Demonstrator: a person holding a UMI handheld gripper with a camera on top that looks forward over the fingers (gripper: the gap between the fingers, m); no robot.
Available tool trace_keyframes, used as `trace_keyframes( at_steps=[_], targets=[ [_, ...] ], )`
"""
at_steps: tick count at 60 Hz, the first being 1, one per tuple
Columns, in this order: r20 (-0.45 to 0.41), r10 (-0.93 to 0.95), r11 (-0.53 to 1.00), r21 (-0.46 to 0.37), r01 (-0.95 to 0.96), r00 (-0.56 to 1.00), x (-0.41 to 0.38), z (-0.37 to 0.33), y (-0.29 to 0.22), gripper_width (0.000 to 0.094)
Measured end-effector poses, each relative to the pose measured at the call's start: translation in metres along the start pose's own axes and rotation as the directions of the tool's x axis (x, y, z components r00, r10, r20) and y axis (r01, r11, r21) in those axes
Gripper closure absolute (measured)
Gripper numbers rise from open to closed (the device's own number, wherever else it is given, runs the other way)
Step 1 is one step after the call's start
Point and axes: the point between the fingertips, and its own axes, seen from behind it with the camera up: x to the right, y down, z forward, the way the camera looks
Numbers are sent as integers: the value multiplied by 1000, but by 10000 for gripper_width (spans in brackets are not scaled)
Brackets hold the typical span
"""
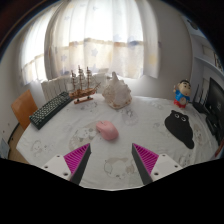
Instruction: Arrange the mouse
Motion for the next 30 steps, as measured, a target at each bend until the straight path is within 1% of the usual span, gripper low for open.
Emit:
trace_keyframes(
  at_steps=[3, 7, 12, 23, 30],
  targets=[
    [3, 9, 999, 34, -9, 1000, -6, 19, -3, 82],
    [10, 9, 999, 35, -10, 1000, -10, 38, 0, 82],
    [-5, 11, 999, 46, -11, 1000, -11, 67, 0, 82],
    [-11, 21, 999, 36, -21, 1000, -9, 114, 0, 82],
    [-32, 30, 999, 31, -29, 999, 0, 141, -5, 80]
  ],
)
